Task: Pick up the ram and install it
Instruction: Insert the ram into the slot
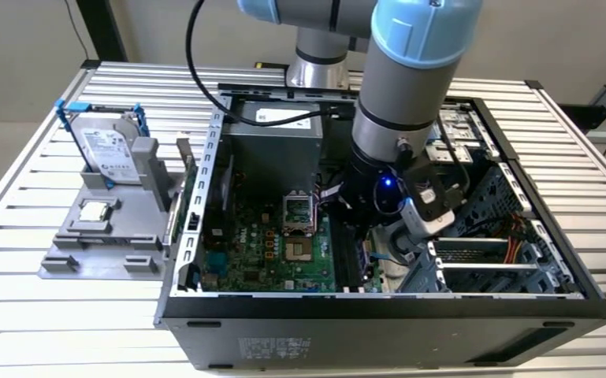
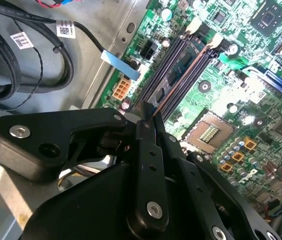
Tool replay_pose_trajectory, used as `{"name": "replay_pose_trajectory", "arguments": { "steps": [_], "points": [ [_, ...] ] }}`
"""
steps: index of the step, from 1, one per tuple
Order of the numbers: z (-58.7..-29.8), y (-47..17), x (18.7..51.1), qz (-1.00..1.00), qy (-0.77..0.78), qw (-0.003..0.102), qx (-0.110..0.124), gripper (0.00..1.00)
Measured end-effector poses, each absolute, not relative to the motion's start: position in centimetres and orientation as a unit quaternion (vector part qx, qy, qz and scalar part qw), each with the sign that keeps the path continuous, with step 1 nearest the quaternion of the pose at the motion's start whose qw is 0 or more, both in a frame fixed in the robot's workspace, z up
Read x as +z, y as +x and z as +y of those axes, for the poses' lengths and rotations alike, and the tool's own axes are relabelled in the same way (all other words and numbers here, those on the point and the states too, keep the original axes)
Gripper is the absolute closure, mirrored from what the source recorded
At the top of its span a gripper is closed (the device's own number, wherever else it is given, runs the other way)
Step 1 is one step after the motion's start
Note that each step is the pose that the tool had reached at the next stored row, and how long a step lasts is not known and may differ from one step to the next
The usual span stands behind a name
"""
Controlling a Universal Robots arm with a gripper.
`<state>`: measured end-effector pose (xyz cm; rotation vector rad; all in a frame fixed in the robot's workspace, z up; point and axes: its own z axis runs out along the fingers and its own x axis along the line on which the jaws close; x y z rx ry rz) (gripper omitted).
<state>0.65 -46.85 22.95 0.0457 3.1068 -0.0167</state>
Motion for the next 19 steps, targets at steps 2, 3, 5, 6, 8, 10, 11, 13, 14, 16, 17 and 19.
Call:
{"name": "replay_pose_trajectory", "arguments": {
  "steps": [2,3,5,6,8,10,11,13,14,16,17,19],
  "points": [
    [-46.82,0.65,22.94,1.000,0.015,0.017,-0.005,1.00],
    [-46.81,0.66,22.94,1.000,0.015,0.017,-0.005,1.00],
    [-46.74,0.68,22.91,1.000,0.015,0.017,-0.005,1.00],
    [-46.70,0.69,22.89,1.000,0.015,0.017,-0.005,1.00],
    [-46.66,0.71,22.85,1.000,0.015,0.017,-0.005,1.00],
    [-46.56,0.73,22.79,1.000,0.015,0.017,-0.005,1.00],
    [-46.50,0.75,22.74,1.000,0.015,0.017,-0.005,1.00],
    [-46.52,0.75,22.71,1.000,0.015,0.017,-0.005,1.00],
    [-46.63,0.76,22.70,1.000,0.015,0.017,-0.005,1.00],
    [-46.74,0.75,22.66,1.000,0.015,0.017,-0.005,1.00],
    [-46.73,0.75,22.59,1.000,0.015,0.017,-0.005,1.00],
    [-46.73,0.76,22.42,1.000,0.015,0.017,-0.005,1.00]
  ]
}}
